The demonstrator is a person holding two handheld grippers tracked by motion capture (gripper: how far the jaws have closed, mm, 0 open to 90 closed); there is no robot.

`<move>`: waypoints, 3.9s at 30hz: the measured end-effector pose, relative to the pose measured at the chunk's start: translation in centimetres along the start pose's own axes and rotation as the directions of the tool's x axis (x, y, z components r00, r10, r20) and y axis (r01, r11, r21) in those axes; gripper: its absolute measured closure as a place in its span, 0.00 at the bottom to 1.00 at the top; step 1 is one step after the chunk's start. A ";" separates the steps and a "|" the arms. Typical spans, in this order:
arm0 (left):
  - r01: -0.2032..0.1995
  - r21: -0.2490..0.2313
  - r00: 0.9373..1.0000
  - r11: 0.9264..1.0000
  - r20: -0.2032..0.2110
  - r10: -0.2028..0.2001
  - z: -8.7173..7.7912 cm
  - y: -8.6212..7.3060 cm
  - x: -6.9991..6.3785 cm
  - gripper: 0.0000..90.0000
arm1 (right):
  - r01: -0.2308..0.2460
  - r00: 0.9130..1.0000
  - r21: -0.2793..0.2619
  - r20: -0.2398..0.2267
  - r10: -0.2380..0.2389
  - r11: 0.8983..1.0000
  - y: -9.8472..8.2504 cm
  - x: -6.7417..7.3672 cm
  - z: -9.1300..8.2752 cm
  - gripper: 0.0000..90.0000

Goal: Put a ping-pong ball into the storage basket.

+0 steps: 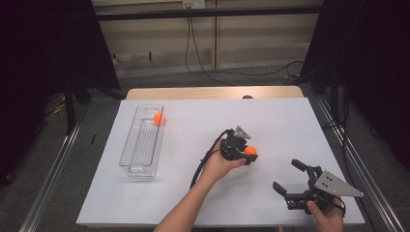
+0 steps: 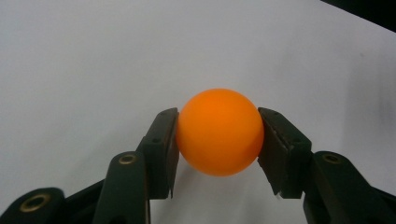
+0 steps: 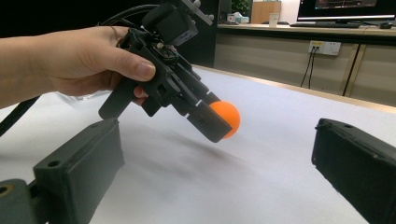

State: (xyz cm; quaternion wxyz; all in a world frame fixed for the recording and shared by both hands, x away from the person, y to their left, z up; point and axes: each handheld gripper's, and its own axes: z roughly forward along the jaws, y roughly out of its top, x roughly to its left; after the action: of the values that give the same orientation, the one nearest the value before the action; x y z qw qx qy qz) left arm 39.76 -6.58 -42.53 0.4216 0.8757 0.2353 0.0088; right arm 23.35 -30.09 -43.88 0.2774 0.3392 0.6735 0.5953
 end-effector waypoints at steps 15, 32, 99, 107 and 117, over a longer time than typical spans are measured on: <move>0.002 0.008 1.000 1.000 0.009 -0.002 -0.9 -0.9 0.4 0.56 | 0.001 1.000 -0.002 -0.002 -0.001 1.000 0.0 0.0 0.1 0.01; 0.011 0.030 1.000 1.000 0.019 -0.011 -1.8 -1.7 0.7 0.56 | 0.000 1.000 -0.004 -0.003 0.000 1.000 0.0 0.0 0.0 0.01; 0.063 0.061 0.998 0.996 -0.022 -0.061 -6.5 -5.1 3.5 0.56 | -0.007 1.000 0.007 -0.001 0.007 1.000 -0.1 0.1 0.2 0.01; 0.081 0.061 0.997 0.995 -0.017 -0.080 -7.1 -5.2 3.8 0.56 | -0.009 1.000 0.005 0.002 0.009 1.000 -0.1 0.1 0.2 0.01; 0.093 0.073 0.996 0.993 -0.018 -0.092 -7.9 -5.3 3.9 0.56 | -0.007 1.000 0.005 0.001 0.007 1.000 -0.1 0.1 0.2 0.01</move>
State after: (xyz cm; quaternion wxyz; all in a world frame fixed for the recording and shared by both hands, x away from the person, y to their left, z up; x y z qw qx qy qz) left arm 39.43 3.66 -42.12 0.3873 0.8787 0.2788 -0.0131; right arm 23.46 -29.91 -44.03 0.2749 0.3425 0.6737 0.5943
